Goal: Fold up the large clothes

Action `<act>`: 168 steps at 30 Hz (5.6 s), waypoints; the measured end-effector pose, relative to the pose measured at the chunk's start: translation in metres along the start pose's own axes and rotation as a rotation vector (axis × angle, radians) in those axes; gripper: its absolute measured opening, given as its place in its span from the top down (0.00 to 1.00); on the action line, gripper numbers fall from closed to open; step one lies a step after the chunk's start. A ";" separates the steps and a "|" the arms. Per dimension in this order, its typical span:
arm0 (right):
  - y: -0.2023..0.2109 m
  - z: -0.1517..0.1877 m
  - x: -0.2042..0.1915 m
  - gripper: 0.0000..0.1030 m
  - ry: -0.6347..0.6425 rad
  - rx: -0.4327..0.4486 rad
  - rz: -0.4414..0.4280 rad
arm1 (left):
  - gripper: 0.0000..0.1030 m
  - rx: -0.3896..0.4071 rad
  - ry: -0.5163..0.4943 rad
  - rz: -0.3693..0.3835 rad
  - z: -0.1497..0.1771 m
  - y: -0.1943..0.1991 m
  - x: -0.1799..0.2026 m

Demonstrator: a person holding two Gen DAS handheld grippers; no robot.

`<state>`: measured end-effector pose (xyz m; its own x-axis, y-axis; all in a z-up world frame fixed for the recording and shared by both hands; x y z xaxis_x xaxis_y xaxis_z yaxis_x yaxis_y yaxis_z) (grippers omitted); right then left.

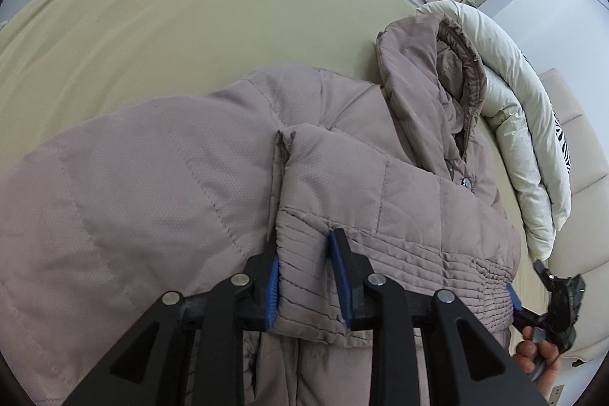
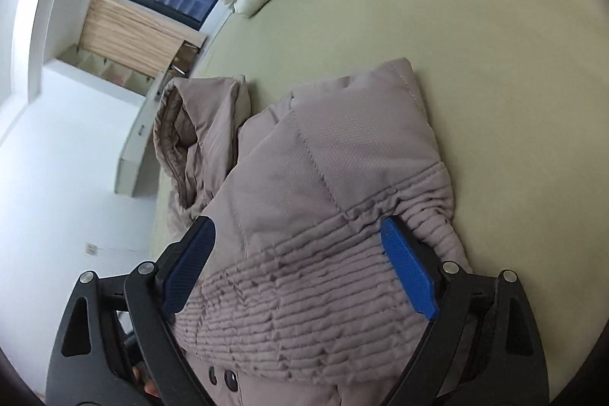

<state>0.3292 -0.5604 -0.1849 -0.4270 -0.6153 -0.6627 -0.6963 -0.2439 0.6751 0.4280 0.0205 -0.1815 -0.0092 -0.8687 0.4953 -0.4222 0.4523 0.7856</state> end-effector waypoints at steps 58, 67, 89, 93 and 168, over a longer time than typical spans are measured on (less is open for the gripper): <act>0.147 0.254 -0.041 0.06 0.043 -0.119 -0.170 | 0.83 0.555 0.091 0.033 0.117 0.293 -0.064; 0.155 0.232 0.010 0.06 -0.066 -0.107 -0.165 | 0.82 0.199 -0.421 0.063 0.161 0.113 0.116; 0.023 0.196 -0.067 0.23 -0.206 -0.392 -0.218 | 0.43 0.112 -0.320 0.134 0.183 0.108 0.062; 0.007 0.193 -0.082 0.36 -0.141 -0.435 -0.177 | 0.43 0.126 -0.250 0.117 0.181 0.119 0.028; 0.051 0.024 -0.082 0.88 0.441 -0.028 0.262 | 0.63 0.276 -0.432 -0.159 0.107 0.087 0.030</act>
<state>0.3149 -0.5048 -0.1042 -0.2972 -0.9146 -0.2741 -0.5803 -0.0549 0.8126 0.2938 0.0122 -0.1377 -0.2735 -0.9524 0.1347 -0.6709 0.2893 0.6828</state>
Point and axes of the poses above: each gripper's, at about its wrist camera, not at the fingertips, and y roughly against the way its jaws point, x to its right, z to its underside, the point moved 1 cm from there along -y, roughly the way its jaws point, and after that the axes turned 4 degrees about z, right-handed, at the moved point
